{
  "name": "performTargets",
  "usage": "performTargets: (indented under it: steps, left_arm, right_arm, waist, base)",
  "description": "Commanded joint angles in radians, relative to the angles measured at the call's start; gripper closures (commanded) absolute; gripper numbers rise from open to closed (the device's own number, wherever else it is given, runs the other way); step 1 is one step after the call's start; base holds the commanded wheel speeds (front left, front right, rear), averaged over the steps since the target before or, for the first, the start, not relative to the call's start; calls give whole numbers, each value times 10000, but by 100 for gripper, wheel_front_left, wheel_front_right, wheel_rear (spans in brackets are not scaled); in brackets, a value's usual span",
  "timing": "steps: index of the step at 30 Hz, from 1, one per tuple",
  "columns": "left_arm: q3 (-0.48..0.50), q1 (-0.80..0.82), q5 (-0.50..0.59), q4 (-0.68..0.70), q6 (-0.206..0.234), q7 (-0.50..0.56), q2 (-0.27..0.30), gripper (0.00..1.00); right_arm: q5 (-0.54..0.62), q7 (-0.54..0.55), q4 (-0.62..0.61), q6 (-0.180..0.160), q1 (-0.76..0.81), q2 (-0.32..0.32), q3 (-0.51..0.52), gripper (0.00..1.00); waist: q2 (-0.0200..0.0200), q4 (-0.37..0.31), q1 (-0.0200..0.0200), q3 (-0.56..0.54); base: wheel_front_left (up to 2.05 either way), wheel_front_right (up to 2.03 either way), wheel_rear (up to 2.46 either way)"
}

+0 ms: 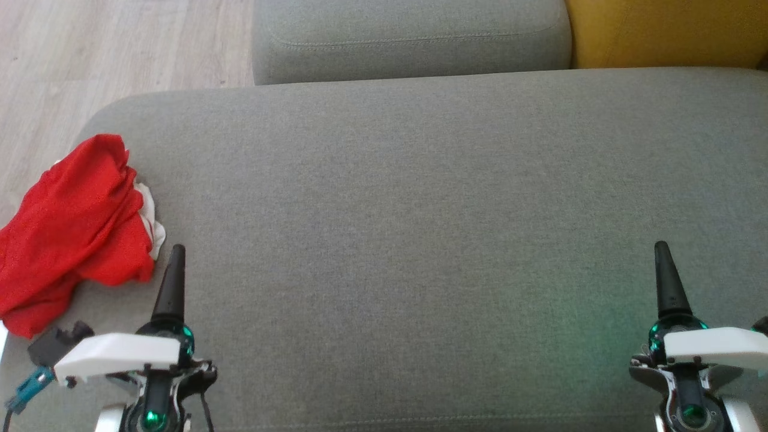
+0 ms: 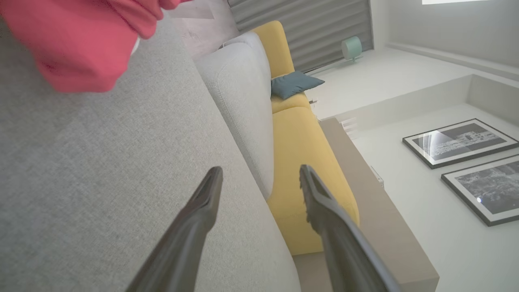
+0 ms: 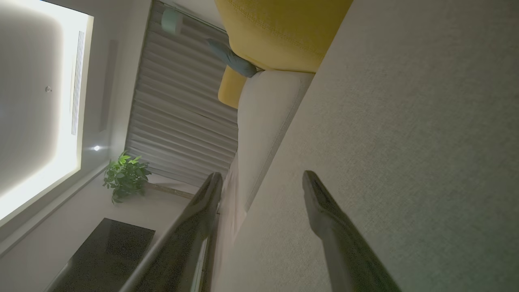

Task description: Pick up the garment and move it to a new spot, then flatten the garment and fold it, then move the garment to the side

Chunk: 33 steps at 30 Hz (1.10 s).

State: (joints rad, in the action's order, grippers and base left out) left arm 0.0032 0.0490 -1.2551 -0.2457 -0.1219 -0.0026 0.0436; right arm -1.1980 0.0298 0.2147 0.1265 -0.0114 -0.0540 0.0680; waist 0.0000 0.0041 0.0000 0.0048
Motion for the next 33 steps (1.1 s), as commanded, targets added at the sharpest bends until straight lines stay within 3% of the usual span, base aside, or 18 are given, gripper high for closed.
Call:
performTargets:
  steps: [1, 33]
  left_arm:
    - [38, 562, 93, 428, -34, -61, 183, 0]
    - [-576, 517, 5342, 838, 71, -1025, 392, 0]
  right_arm:
    - [113, -106, -412, 16, -511, -231, -99, 0]
    - [5216, -451, -1006, 26, -257, -360, -738, 0]
  waist:
    - [0, 0, 0, 0]
    - [0, 18, 0, -13]
  base:
    - [0, 0, 0]
    - [0, 0, 0]
